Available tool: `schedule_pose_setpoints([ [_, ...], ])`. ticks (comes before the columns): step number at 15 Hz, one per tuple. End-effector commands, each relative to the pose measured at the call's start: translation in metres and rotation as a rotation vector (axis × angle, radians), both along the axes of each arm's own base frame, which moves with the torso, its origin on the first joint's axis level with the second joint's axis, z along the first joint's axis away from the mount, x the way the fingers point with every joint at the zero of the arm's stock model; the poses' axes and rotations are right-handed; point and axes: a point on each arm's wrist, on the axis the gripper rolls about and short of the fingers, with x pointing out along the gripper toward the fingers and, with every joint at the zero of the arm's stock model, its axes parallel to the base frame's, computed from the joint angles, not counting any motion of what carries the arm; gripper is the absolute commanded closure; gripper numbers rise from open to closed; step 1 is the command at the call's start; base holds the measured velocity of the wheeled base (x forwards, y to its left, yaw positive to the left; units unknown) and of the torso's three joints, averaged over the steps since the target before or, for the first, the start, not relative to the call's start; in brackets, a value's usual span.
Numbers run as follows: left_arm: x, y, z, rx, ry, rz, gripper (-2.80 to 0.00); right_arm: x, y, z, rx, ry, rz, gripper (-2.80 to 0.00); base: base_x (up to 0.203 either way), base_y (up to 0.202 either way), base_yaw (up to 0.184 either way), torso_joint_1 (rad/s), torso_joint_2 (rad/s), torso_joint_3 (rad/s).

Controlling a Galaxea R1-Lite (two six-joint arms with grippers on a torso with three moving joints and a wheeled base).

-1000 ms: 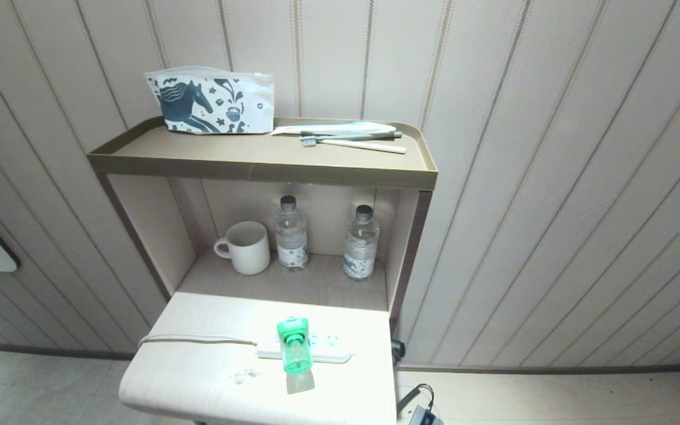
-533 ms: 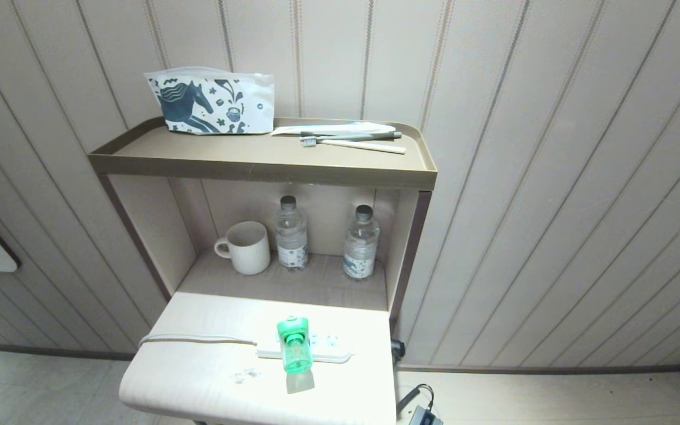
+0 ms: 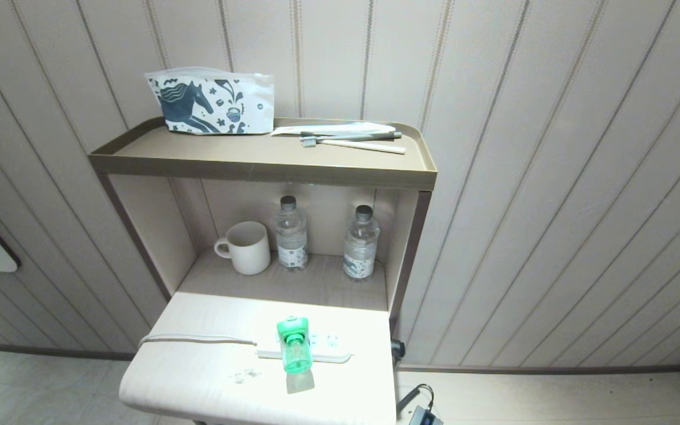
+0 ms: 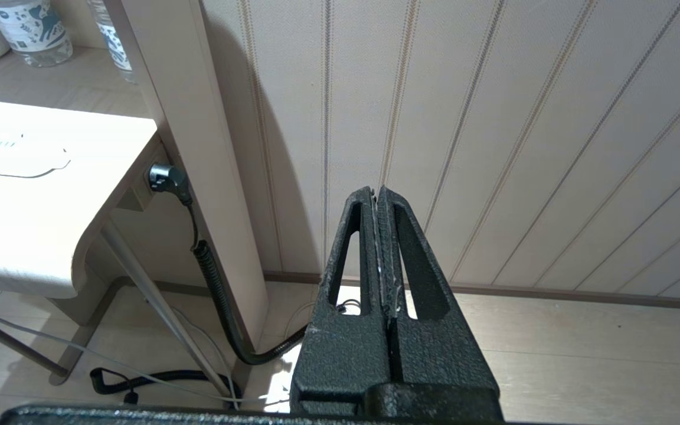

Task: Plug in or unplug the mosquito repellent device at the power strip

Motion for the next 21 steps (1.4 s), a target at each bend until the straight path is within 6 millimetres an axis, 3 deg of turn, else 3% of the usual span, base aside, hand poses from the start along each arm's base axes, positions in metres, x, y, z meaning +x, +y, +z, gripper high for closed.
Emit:
schedule_pose_setpoints([
  [1, 0.0002, 0.0000, -0.0005, 0.001, 0.005, -0.001, 0.00, 0.0000, 0.0000, 0.0000, 0.000, 0.000, 0.001, 0.00, 0.000, 0.000, 0.000, 0.000, 0.00, 0.000],
  [21, 0.0002, -0.0001, -0.0004, 0.003, 0.004, -0.003, 0.00, 0.0003, -0.0001, -0.0002, 0.011, -0.002, -0.005, 0.00, 0.000, 0.000, 0.000, 0.000, 0.00, 0.000],
])
